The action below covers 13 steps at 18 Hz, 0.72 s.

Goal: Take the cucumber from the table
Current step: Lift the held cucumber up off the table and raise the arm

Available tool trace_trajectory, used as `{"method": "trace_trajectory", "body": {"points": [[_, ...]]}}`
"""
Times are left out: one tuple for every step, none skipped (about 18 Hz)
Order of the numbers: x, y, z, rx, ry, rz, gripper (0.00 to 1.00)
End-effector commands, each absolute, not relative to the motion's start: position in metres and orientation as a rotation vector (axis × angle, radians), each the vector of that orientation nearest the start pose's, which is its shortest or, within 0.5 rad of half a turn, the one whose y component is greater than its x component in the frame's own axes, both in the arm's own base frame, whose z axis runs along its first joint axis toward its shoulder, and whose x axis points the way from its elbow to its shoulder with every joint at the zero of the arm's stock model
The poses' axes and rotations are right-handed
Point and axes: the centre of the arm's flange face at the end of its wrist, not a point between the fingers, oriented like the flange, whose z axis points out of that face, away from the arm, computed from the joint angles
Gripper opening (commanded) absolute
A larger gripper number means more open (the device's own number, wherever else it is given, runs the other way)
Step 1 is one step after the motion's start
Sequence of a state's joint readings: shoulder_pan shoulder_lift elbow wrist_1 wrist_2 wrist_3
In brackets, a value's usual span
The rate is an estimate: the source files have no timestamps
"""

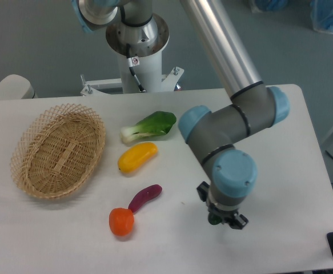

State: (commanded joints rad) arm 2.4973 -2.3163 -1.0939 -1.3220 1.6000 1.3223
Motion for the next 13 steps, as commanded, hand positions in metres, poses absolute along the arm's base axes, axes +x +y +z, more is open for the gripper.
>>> {"method": "trace_trajectory", "body": {"points": [[-0.5325, 0.5644, 0.2669, -3.115, 0.638, -0.014, 0.17], [-0.5317, 0.5649, 0.2650, -3.115, 0.658, -0.017, 0.17], [-0.5318, 0.5650, 0.2651, -3.109, 0.681, -0.015, 0.17], [-0.5321, 0.5652, 0.2658, -3.103, 0.707, -0.014, 0.18], [-0.5330, 0.5653, 0.2673, -3.088, 0.736, -0.015, 0.18], [-0.5338, 0.5663, 0.2684, -3.077, 0.758, -0.010, 0.17], [-0.5360, 0.5666, 0.2692, -3.075, 0.760, -0.004, 0.17], [-0.5368, 0.5669, 0.2712, -3.073, 0.767, 0.002, 0.17], [-0.5376, 0.5673, 0.2734, -3.069, 0.784, 0.009, 0.17], [-0.5378, 0.5673, 0.2736, -3.067, 0.793, 0.012, 0.17], [-0.5371, 0.5679, 0.2736, -3.069, 0.799, 0.014, 0.17], [-0.5380, 0.5671, 0.2736, -3.069, 0.799, 0.014, 0.17], [-0.5381, 0.5669, 0.2736, -3.070, 0.799, 0.015, 0.17]]}}
